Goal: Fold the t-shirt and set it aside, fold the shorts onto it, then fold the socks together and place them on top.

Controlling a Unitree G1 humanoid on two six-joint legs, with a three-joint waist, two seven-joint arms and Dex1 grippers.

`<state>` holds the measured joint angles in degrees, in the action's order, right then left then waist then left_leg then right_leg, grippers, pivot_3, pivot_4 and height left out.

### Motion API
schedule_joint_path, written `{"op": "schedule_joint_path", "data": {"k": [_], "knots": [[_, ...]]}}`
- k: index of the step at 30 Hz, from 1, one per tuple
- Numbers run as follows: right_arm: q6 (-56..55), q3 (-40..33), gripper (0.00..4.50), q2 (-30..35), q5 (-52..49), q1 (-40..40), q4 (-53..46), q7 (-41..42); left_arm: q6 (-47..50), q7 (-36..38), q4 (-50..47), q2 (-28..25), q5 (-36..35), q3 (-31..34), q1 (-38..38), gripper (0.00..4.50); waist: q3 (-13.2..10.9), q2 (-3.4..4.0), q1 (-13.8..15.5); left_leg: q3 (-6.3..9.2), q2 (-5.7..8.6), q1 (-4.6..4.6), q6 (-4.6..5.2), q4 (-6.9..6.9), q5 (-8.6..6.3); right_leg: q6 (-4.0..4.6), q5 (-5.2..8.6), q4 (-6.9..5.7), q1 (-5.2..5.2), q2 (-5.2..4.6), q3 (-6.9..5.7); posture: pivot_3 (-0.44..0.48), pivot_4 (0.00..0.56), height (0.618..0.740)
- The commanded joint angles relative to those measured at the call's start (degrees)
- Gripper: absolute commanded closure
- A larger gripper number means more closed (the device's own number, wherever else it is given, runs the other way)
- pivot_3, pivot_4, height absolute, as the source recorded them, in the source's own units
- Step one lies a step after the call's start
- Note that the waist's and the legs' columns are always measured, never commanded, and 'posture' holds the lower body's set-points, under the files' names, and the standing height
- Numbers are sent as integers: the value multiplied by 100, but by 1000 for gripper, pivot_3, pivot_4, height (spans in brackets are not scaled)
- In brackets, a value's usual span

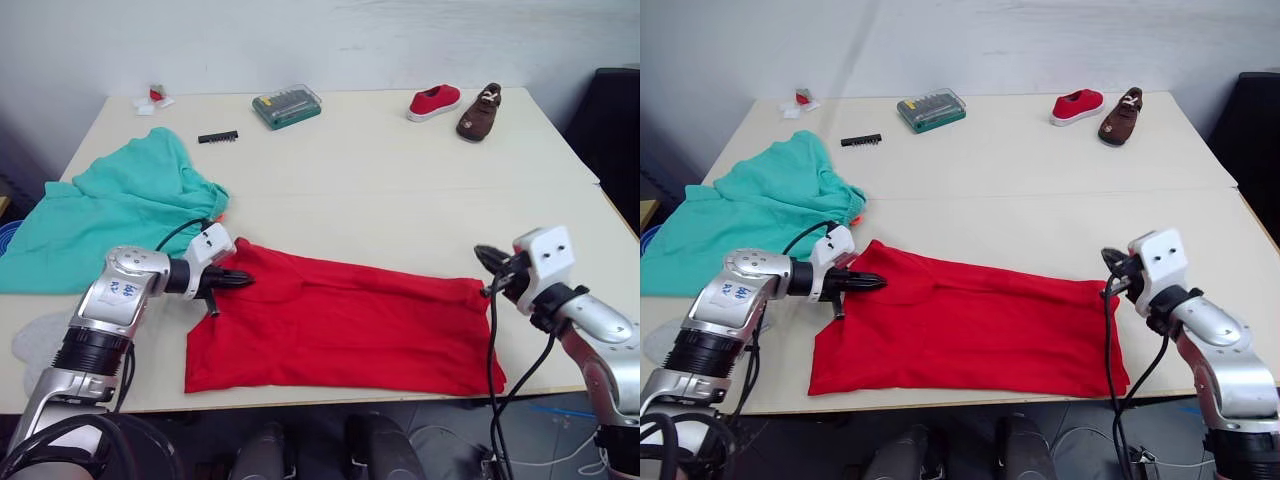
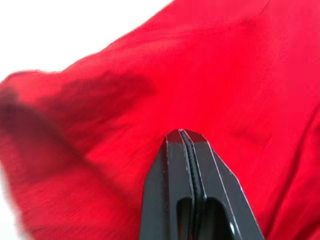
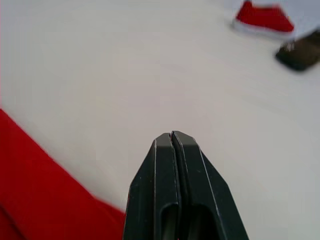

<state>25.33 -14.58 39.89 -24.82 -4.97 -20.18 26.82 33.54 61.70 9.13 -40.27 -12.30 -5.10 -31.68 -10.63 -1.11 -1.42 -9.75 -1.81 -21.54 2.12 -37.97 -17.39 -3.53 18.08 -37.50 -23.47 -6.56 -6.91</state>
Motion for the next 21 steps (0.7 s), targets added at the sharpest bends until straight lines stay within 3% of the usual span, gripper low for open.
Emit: {"op": "schedule_joint_path", "data": {"k": [1,9,16,19,21], "knots": [[283,167,4473,-26,-60,226,-494,99,425,87,-531,-20,-410,206,-215,4500,-3,-7,25,3,1,-3,1,0,0,0,0,4,0,0,-2,0,150,740],[1039,1043,4473,-22,673,432,-109,-170,110,497,-279,-420,204,-746,-91,4500,-3,-7,-5,-4,3,-7,3,0,-2,1,0,11,-4,0,1,0,150,740],[1140,415,4473,429,915,875,368,5,-1043,314,829,-850,1080,-1117,-133,4500,10,-7,1,-5,0,12,-20,3,-21,5,3,13,9,-2,3,0,150,740],[1041,157,4473,607,934,1027,504,140,-1250,330,1114,-916,1123,-1046,-212,4500,18,-13,11,-3,0,20,-24,4,-29,5,2,12,16,-4,5,0,150,740],[784,-245,4473,463,578,923,355,313,-1109,601,925,-935,708,-791,-196,4500,19,-9,-12,-2,-1,25,-24,7,-30,6,2,11,18,-4,5,0,150,740]]}}
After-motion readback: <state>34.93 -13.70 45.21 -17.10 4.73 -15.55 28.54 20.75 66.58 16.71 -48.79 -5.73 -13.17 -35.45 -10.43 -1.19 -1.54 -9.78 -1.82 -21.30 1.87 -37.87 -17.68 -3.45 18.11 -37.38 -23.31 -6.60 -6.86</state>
